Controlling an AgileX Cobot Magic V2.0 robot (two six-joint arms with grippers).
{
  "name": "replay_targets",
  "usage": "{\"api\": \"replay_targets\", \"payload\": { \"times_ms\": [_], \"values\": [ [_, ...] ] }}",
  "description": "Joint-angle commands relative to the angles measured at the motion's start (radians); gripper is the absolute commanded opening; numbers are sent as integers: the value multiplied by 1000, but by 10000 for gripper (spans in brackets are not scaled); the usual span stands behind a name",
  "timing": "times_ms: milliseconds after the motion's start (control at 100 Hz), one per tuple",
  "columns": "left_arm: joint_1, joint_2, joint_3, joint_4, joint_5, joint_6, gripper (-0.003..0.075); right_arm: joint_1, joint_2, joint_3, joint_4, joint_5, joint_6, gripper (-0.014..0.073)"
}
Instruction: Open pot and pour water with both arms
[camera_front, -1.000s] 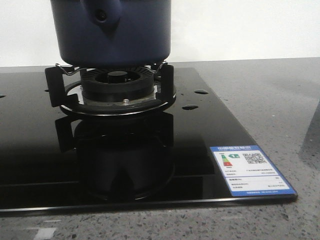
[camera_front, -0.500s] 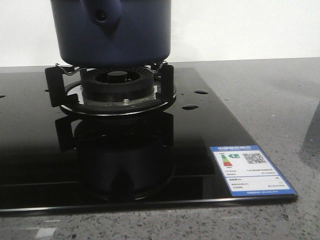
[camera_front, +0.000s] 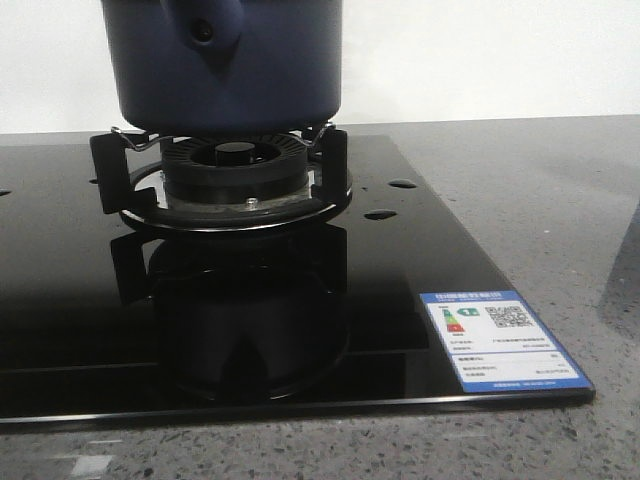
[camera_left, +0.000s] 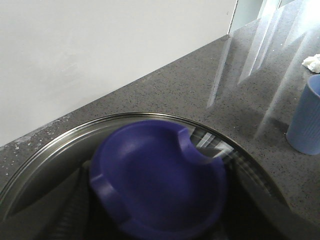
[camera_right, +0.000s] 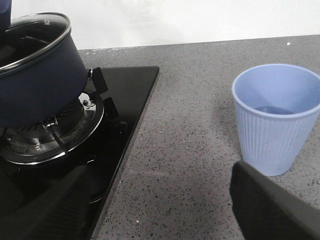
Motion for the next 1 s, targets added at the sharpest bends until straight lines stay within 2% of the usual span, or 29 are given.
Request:
{"api": "replay_targets", "payload": {
  "times_ms": [0,560,700,990],
  "values": [
    [-8,-31,-41,-46,-12,2,402,2,16,-37,22,-58,-15,524],
    [13,-103,-41,-47,-11,2,388,0,16,-37,12,-86,-15,524],
    [60,-162,-41,-43,-10,2,388,-1,16,-22,6,-139,-15,524],
    [195,-270,-41,-37,3,2,388,-1,16,73,-97,-265,-15,524]
  ]
}}
